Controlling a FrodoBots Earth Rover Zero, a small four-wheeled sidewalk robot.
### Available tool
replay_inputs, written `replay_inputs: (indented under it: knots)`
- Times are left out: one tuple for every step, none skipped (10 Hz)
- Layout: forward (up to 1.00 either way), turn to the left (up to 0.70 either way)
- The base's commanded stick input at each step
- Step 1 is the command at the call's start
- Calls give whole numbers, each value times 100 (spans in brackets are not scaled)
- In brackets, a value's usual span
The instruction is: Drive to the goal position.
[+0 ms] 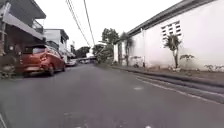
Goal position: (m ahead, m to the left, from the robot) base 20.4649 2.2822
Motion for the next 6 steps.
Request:
replay_inputs:
  knots:
    - [100,0]
    - [100,0]
    - [100,0]
    - [100,0]
    - [100,0]
    - [100,0]
